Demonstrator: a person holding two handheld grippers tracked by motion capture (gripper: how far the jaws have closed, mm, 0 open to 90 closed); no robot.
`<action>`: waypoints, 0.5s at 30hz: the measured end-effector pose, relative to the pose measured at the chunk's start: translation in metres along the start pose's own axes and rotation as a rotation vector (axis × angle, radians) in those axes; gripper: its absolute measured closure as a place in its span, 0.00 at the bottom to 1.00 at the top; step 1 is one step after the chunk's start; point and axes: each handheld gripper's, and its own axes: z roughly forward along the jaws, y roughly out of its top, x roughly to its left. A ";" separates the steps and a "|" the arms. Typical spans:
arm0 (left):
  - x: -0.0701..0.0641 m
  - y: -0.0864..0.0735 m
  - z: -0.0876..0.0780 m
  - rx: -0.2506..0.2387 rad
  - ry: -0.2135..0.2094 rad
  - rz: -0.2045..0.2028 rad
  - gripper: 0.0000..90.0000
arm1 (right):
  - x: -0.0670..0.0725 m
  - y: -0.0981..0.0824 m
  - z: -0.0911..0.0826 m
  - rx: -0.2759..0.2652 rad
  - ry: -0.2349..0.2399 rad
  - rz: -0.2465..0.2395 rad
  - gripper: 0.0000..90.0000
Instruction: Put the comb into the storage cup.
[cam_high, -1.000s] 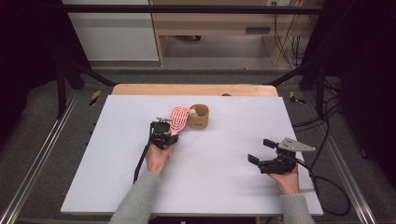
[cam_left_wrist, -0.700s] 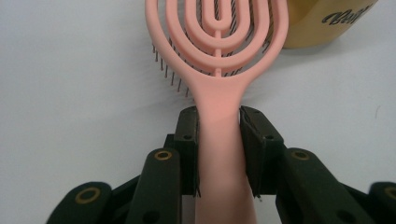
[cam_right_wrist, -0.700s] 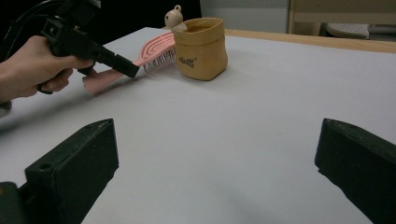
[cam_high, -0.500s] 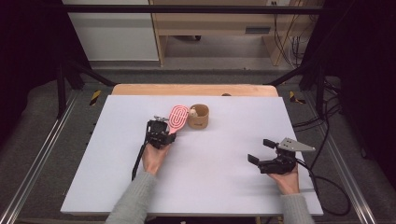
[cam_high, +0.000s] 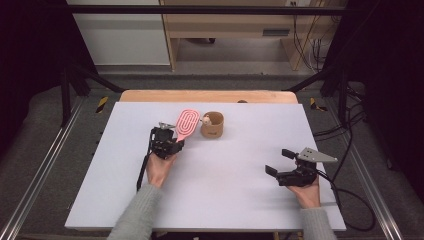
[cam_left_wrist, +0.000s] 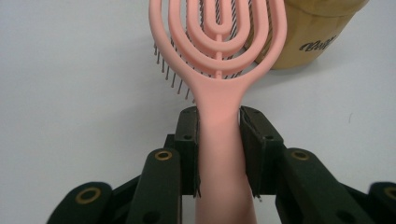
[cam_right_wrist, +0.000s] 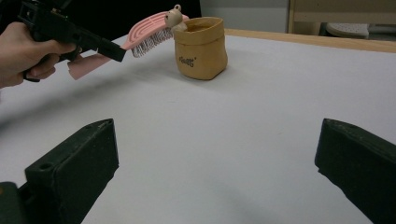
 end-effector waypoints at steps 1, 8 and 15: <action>0.001 0.000 -0.002 -0.006 -0.002 -0.001 0.77 | 0.000 0.000 0.000 0.000 0.000 0.000 0.00; 0.005 0.002 -0.018 -0.052 -0.017 0.002 0.77 | 0.000 0.000 0.000 -0.002 0.000 0.001 0.00; 0.011 0.002 -0.034 -0.092 -0.025 0.009 0.77 | 0.000 0.000 0.000 -0.001 -0.001 0.001 0.00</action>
